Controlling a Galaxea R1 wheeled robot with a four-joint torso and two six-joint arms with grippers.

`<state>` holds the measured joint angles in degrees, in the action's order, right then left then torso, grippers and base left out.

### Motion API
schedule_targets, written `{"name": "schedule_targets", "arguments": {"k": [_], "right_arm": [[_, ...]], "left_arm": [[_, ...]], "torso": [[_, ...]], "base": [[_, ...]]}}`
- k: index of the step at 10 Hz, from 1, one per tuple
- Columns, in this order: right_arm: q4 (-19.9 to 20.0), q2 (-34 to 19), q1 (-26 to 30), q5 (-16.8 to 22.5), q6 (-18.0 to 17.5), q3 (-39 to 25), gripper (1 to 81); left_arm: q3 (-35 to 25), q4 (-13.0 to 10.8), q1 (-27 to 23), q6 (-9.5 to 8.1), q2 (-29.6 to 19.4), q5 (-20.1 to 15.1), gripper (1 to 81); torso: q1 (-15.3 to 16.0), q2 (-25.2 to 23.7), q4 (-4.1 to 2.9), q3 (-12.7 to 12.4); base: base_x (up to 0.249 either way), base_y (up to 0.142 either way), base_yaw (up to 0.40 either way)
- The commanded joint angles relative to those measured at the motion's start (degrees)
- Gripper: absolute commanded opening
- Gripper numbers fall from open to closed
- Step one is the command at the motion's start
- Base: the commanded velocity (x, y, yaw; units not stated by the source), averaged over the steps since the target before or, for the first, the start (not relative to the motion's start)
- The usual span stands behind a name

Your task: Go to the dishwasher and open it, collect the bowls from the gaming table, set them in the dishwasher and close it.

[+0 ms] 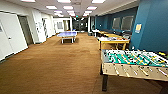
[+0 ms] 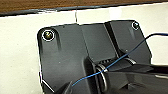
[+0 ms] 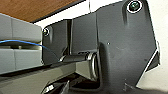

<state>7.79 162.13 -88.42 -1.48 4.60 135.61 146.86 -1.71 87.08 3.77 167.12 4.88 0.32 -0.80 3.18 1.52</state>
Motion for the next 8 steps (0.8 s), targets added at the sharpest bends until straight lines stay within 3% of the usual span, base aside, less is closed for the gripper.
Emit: {"name": "schedule_targets", "arguments": {"k": [1,4,6,7,8], "right_arm": [[-0.58,-0.38,2.58,3.23,0.33,-0.36,81.1],[-0.58,-0.38,2.59,3.23,0.33,-0.18,81.1],[-0.58,-0.30,2.59,3.23,0.33,0.17,81.1],[-0.58,-0.29,2.67,3.23,0.33,0.26,81.1],[-0.58,-0.29,2.58,3.23,0.33,0.26,81.1]], "left_arm": [[0.01,0.04,-2.74,-0.16,-0.38,-2.68,81.1],[0.01,0.21,-2.74,-0.25,-0.47,-2.68,81.1],[0.01,0.12,-2.66,-0.25,-0.38,-2.68,81.1],[0.62,0.21,-2.74,-0.33,-0.12,-2.59,81.1],[1.32,0.12,-2.74,-0.26,0.23,-2.59,81.1]], "torso": [[0.00,0.00,0.00,0.00],[0.00,0.00,0.00,0.00],[0.00,0.00,0.00,0.00],[0.00,0.00,0.00,0.00],[0.00,0.00,0.00,0.00]], "base": [[0.000,0.000,0.192],[0.000,0.000,0.074],[0.000,0.000,-0.185],[0.000,-0.199,0.000],[0.000,0.000,0.000]]}}
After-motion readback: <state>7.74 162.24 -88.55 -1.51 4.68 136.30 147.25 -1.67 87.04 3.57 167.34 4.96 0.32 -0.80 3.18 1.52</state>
